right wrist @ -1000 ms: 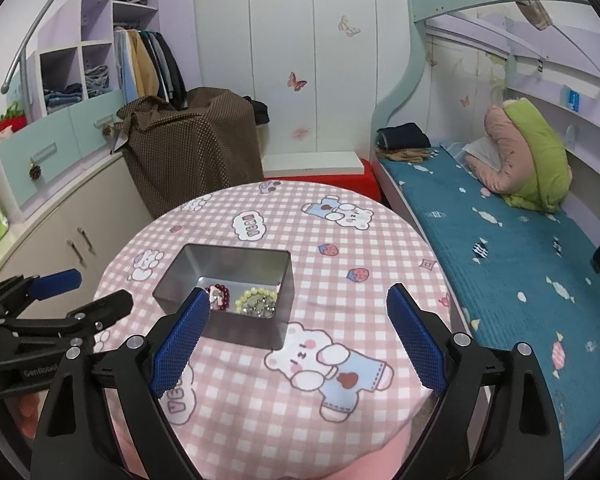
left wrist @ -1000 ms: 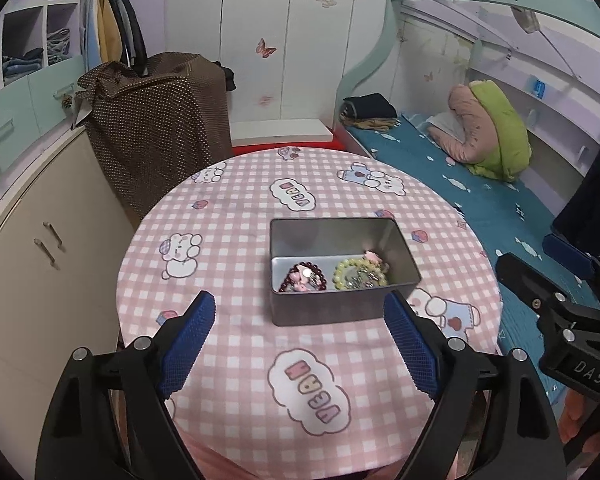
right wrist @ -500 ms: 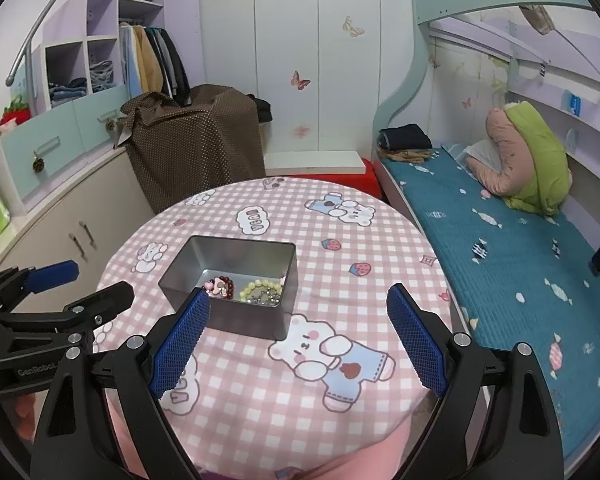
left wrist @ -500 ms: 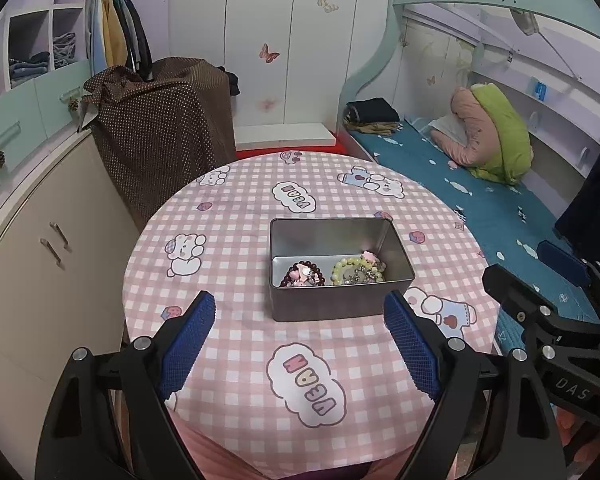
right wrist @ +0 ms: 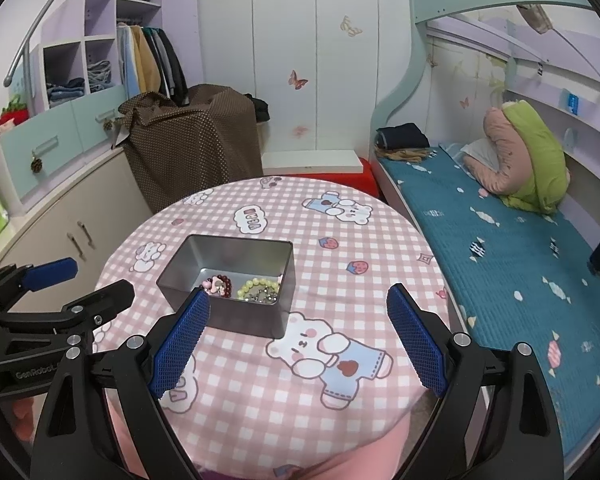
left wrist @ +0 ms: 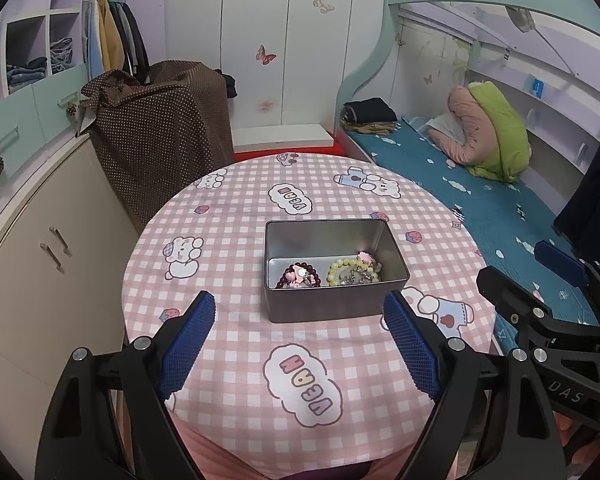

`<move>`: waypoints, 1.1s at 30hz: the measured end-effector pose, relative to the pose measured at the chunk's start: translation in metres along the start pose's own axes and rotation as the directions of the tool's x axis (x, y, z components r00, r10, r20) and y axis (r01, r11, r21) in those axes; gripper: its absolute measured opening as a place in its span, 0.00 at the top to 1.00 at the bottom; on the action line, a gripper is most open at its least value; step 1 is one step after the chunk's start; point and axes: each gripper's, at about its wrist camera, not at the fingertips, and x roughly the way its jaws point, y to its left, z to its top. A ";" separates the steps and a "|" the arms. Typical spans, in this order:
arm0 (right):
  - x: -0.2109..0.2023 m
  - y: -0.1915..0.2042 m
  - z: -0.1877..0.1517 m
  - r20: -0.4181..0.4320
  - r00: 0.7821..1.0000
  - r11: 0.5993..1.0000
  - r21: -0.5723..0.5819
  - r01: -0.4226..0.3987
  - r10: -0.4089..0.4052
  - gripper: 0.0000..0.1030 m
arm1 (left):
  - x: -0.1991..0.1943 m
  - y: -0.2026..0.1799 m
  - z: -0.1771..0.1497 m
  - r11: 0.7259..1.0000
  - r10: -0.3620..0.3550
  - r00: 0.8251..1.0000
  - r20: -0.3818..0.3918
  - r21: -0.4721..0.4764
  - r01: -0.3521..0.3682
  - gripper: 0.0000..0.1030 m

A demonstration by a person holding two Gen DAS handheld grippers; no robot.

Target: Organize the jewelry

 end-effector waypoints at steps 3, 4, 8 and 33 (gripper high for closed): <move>0.000 0.000 0.000 0.001 1.000 1.000 0.000 0.003 -0.003 0.15 | 0.000 0.000 0.000 1.000 0.002 1.000 0.001 0.001 -0.002 0.19; 0.000 0.000 0.000 0.001 1.000 1.000 0.000 0.003 -0.003 0.15 | 0.000 0.000 0.000 1.000 0.003 1.000 0.001 0.000 -0.003 0.19; 0.000 0.000 0.000 0.001 1.000 1.000 0.000 0.003 -0.003 0.15 | 0.000 0.000 0.000 1.000 0.000 1.000 -0.007 -0.002 0.000 0.19; 0.003 -0.003 0.001 0.006 1.000 1.000 0.005 0.003 -0.003 0.15 | 0.000 -0.002 0.001 1.000 0.028 0.999 -0.017 0.000 -0.028 0.19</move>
